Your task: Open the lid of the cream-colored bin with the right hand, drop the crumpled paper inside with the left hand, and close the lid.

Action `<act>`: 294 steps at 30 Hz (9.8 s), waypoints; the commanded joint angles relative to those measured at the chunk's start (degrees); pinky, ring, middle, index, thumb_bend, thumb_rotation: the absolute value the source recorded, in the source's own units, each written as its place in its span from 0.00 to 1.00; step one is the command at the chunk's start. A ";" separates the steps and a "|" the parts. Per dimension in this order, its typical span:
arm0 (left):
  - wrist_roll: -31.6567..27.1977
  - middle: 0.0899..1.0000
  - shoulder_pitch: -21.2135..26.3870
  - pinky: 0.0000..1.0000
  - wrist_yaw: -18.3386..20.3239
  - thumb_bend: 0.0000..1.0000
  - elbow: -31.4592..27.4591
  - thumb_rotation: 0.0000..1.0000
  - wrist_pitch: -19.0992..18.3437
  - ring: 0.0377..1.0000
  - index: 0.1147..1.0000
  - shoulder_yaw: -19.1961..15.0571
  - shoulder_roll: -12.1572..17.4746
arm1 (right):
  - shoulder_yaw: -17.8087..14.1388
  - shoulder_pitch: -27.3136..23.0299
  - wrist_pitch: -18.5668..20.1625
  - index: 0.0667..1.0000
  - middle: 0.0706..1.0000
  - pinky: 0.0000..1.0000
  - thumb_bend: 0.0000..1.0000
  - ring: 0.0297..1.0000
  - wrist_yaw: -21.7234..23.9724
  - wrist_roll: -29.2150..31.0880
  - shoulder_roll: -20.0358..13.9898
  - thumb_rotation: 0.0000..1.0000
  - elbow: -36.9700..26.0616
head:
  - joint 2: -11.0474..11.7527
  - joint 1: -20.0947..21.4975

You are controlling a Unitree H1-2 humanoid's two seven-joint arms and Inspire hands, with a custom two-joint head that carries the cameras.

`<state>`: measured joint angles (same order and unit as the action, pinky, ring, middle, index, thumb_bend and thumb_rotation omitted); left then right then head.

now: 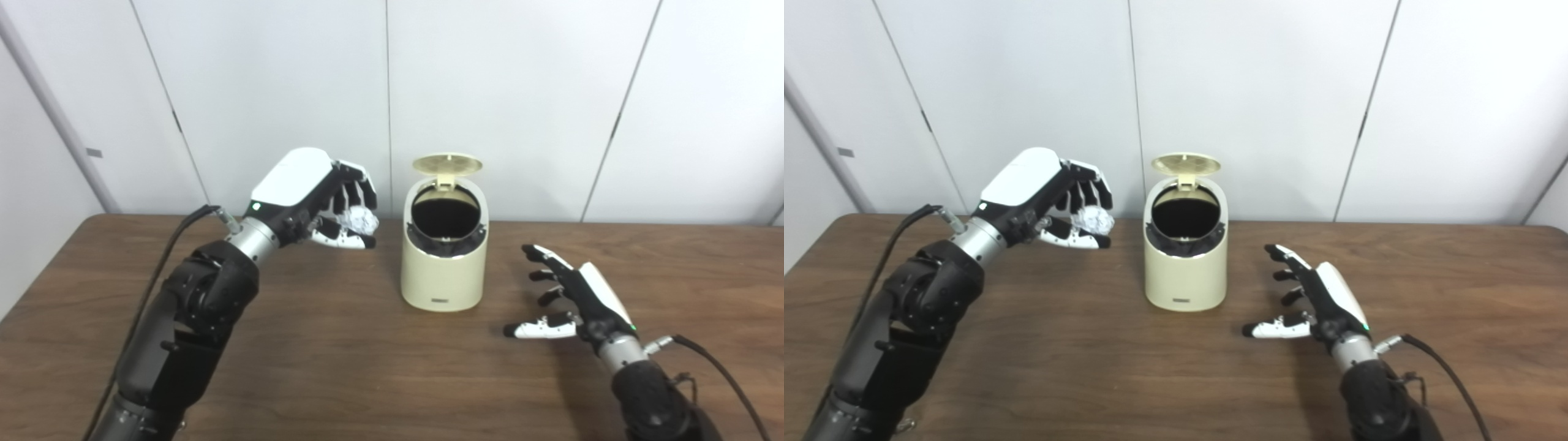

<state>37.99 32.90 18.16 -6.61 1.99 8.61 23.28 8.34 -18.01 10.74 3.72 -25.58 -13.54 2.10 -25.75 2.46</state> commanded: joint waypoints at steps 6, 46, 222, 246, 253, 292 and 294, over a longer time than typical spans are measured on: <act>-1.79 0.37 4.85 0.33 -1.27 0.52 -0.07 0.00 -0.52 0.35 0.46 -0.71 -0.37 | 1.18 -1.24 -0.08 0.87 0.85 0.65 0.75 0.78 -0.33 -0.81 0.32 0.12 0.29 | 0.36 0.71; 0.06 0.38 7.82 0.33 -7.93 0.52 6.57 0.00 -0.71 0.35 0.45 4.10 -9.72 | 1.56 -1.28 -0.10 0.86 0.84 0.62 0.76 0.76 -1.31 -1.29 0.79 0.11 0.05 | 0.33 0.94; -22.71 0.63 -20.55 0.50 -24.85 0.66 12.64 0.03 7.82 0.58 0.65 -6.66 -19.03 | 6.72 -26.72 0.76 0.88 0.87 0.71 0.73 0.84 15.02 -9.01 -7.18 0.37 -5.18 | 1.22 0.70; -22.39 0.63 -20.42 0.51 -24.71 0.67 11.80 0.02 6.40 0.58 0.65 -6.54 -19.43 | 9.93 -28.49 -2.96 0.85 0.86 0.76 0.77 0.87 18.66 -9.24 -6.92 0.35 -7.12 | -0.29 -0.05; -22.38 0.63 -20.51 0.52 -24.62 0.67 11.18 0.02 5.82 0.59 0.65 -6.52 -19.59 | 10.71 -27.73 -4.35 0.83 0.85 0.75 0.77 0.86 21.34 -9.73 -8.56 0.35 -9.76 | -0.82 -0.18; -22.28 0.62 -21.26 0.50 -24.25 0.66 8.87 0.03 2.78 0.57 0.64 -5.85 -20.24 | 12.66 -23.64 -7.20 0.75 0.77 0.68 0.79 0.79 27.40 -13.50 -9.94 0.34 -9.24 | -3.97 -1.02; -22.18 0.62 -21.23 0.50 -24.32 0.66 8.86 0.03 2.66 0.57 0.64 -5.81 -20.36 | 13.27 -23.69 -8.05 0.75 0.76 0.69 0.80 0.79 27.66 -14.13 -10.33 0.33 -9.34 | -4.25 -1.17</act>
<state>15.84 10.61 -5.91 4.16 3.75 2.70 3.00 20.96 -39.93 3.68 30.30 -39.45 -23.25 -7.32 -29.97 1.23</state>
